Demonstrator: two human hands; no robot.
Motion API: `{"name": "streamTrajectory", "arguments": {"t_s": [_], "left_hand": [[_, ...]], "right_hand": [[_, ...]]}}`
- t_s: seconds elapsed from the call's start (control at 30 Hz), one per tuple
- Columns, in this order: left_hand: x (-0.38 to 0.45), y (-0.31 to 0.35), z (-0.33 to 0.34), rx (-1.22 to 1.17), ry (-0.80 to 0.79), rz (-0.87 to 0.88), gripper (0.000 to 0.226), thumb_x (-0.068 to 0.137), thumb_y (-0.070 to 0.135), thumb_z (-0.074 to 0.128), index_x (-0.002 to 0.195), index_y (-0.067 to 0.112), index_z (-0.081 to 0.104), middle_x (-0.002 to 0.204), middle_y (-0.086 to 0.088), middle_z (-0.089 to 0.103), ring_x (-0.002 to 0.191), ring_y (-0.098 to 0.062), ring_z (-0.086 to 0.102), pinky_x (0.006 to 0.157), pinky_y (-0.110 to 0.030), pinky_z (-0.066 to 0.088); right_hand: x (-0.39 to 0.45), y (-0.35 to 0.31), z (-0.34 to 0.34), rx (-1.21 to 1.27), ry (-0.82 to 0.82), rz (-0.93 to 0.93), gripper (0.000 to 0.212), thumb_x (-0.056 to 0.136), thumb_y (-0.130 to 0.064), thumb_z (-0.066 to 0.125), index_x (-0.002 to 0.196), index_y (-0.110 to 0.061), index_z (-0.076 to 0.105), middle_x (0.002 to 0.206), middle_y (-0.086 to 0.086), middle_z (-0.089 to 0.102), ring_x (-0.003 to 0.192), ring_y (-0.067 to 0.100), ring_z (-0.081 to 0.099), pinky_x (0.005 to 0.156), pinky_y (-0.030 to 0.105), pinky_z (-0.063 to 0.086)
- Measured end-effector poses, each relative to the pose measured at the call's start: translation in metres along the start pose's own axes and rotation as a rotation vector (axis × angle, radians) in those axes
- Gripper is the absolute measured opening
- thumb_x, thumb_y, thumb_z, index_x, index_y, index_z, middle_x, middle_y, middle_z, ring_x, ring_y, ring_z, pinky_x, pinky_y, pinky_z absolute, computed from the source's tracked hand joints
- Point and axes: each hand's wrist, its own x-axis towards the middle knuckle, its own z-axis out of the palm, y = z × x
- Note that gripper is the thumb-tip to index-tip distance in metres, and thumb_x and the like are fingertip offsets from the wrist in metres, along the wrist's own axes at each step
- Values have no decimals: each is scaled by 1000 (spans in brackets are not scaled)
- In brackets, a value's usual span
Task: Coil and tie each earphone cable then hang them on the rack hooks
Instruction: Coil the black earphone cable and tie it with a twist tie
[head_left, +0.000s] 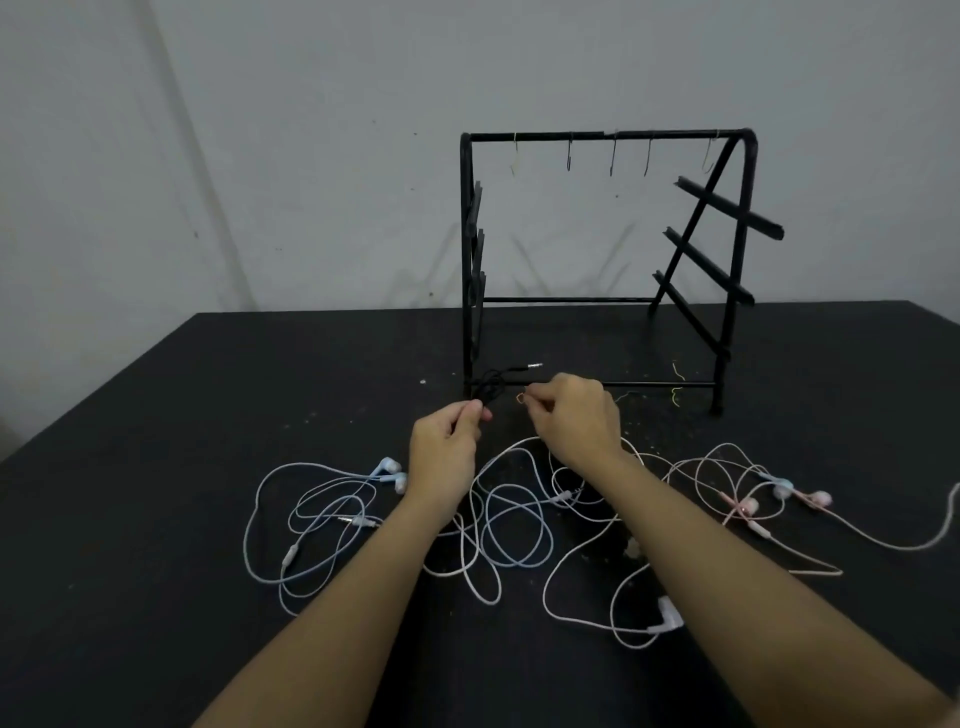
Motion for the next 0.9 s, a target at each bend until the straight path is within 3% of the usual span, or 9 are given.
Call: {"name": "streamTrajectory", "arguments": {"t_s": [0.13,0.2,0.43,0.53,0.67,0.8,0.9], "left_hand": [[0,7,-1,-46,-5,-89,29,95,20,50,70,18,66,47,8,41,50,-10,35,53,-26,31],[-2,13,-2,-46,-24,-106,29,95,20,51,71,16,66,47,8,42,49,-10,37,53,-25,32],[-19,32,-8,-8,-162,-155,30,95,18,50,69,13,65,49,6,43,46,-6,38,48,-17,34],[-24,41,-9,-181,-256,-323,27,94,18,51,69,13,61,49,6,40,40,-5,34,50,-22,31],[-29,51,-8,-467,-406,-548,19,94,19,49,78,14,57,45,9,37,37,-3,32,52,-21,30],[-34,60,-8,-579,-400,-587,18,93,16,50,76,13,58,42,9,34,35,-3,28,50,-20,29],[-38,64,-7,-325,-325,-389,13,90,9,54,81,7,64,40,10,37,39,-5,31,49,-20,30]], "right_hand": [[-10,4,-10,121,93,-317,13,83,-23,64,81,-17,75,77,1,68,67,25,60,62,36,49],[-14,5,-17,157,118,-423,9,78,-18,68,77,-15,76,73,1,70,59,23,58,59,33,50],[-24,-1,-43,221,67,-559,6,76,-13,72,80,-13,77,75,-1,72,63,16,63,63,20,46],[-30,-3,-53,275,-11,-577,7,78,-12,71,82,-12,77,75,0,71,64,11,62,62,10,43],[-36,-8,-62,313,-25,-581,10,79,-13,69,84,-10,77,77,2,71,64,6,60,63,8,42],[-36,-8,-70,324,11,-564,9,81,-13,70,87,-10,76,97,4,60,68,-5,50,70,3,38],[-35,-6,-77,304,22,-551,27,80,-14,71,107,-17,71,123,2,55,79,-8,55,75,7,44]]}}
